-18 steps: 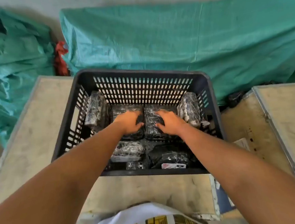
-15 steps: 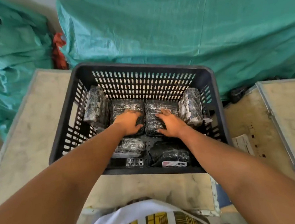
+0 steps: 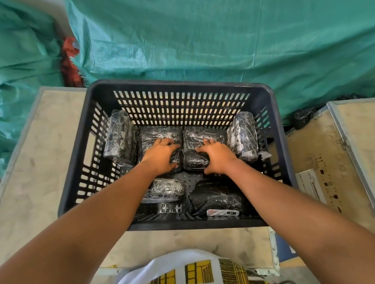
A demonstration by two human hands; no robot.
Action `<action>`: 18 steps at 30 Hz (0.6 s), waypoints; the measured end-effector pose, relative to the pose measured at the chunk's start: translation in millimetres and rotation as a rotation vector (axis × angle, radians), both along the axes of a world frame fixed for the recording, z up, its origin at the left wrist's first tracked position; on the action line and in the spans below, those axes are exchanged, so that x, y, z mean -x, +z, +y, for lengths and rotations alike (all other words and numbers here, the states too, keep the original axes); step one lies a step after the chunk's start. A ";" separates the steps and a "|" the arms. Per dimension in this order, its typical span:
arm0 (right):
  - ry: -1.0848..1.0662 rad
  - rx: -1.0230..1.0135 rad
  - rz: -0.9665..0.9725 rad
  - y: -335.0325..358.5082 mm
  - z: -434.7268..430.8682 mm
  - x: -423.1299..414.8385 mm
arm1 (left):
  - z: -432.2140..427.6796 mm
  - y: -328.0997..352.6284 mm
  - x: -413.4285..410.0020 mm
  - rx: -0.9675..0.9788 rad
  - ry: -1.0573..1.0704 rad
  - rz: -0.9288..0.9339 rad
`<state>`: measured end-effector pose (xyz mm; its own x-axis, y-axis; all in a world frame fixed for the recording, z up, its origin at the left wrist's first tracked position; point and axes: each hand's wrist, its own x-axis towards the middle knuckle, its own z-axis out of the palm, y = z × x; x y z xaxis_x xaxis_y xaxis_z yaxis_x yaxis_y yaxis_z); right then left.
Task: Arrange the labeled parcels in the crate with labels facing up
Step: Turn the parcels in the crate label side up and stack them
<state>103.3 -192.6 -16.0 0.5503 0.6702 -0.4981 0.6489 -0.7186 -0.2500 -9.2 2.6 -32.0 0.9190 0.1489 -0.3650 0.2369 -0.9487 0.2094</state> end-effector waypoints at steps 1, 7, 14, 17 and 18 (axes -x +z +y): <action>-0.003 -0.017 0.003 7.1 0.4 -2.2 | 0.7 0.8 -0.6 0.009 0.006 0.000; -0.120 -0.285 0.091 46.5 -2.4 -17.1 | -4.5 2.7 -2.1 0.117 0.068 -0.030; -0.338 -0.503 0.549 72.8 -22.1 -38.2 | -8.9 26.3 -6.7 0.648 -0.006 -0.287; -0.417 -0.641 0.658 78.3 -31.2 -45.1 | -11.0 32.4 -10.0 0.714 -0.063 -0.374; -0.469 -0.710 0.674 78.2 -32.5 -46.3 | -12.0 32.8 -11.2 0.738 -0.049 -0.403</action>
<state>149.6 -225.2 62.2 0.5851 0.7188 -0.3755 -0.0794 -0.4100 -0.9086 2.0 -9.4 0.9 0.9991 -0.0425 0.0045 -0.0268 -0.5426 0.8395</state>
